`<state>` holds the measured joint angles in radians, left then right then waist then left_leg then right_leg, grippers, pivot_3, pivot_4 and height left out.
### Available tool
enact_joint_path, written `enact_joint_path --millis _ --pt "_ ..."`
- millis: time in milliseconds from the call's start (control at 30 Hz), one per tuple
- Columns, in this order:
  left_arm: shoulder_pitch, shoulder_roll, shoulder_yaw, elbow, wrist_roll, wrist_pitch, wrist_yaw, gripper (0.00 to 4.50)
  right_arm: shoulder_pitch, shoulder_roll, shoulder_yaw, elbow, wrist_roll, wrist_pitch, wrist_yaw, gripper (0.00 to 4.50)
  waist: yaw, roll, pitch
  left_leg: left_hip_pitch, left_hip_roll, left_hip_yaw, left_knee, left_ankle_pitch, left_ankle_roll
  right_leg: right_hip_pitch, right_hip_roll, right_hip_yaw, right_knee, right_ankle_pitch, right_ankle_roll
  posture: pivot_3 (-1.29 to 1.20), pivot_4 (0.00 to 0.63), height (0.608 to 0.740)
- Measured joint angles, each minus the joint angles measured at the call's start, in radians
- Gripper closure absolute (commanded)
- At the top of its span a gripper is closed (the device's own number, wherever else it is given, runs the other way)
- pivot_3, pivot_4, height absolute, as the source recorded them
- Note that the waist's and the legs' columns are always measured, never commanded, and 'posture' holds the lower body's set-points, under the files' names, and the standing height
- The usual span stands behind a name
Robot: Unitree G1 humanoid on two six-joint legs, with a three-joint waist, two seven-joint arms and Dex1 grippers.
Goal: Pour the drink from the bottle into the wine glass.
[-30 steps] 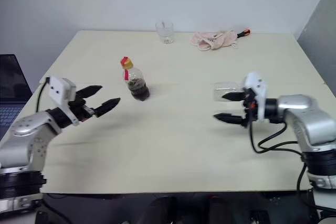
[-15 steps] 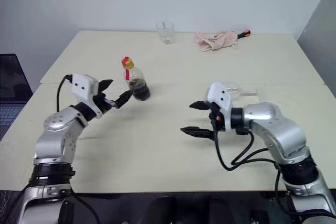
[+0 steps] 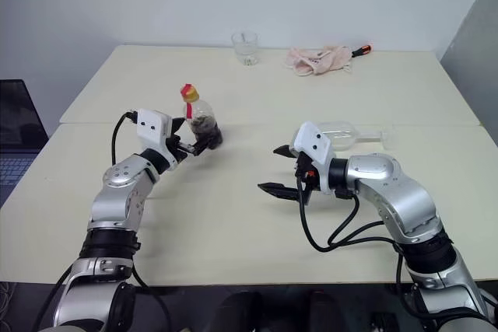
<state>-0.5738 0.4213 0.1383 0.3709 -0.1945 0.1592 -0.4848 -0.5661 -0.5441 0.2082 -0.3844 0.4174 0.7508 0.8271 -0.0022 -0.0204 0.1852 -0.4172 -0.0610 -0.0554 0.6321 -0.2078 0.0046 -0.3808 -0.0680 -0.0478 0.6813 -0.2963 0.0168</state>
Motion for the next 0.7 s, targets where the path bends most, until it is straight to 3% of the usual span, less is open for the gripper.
enact_joint_path --millis 367,700 --pt "-0.087 -0.056 -0.017 0.158 0.036 -0.093 0.038 0.02 -0.001 -0.003 0.000 0.000 0.000 0.001 -0.001 0.03 0.000 0.000 0.000 0.000 0.000 0.000 0.000 0.000 0.000 0.000 0.000 0.000 0.000 0.000 0.000 0.00 0.150 0.740" --pt "-0.237 -0.073 -0.017 0.460 0.082 -0.235 0.082 0.02 -0.002 -0.026 -0.006 -0.001 0.001 0.010 -0.002 0.03 0.000 0.000 0.000 0.000 0.000 0.000 0.001 0.000 0.000 0.000 0.000 -0.001 0.000 0.000 0.000 0.00 0.150 0.740"
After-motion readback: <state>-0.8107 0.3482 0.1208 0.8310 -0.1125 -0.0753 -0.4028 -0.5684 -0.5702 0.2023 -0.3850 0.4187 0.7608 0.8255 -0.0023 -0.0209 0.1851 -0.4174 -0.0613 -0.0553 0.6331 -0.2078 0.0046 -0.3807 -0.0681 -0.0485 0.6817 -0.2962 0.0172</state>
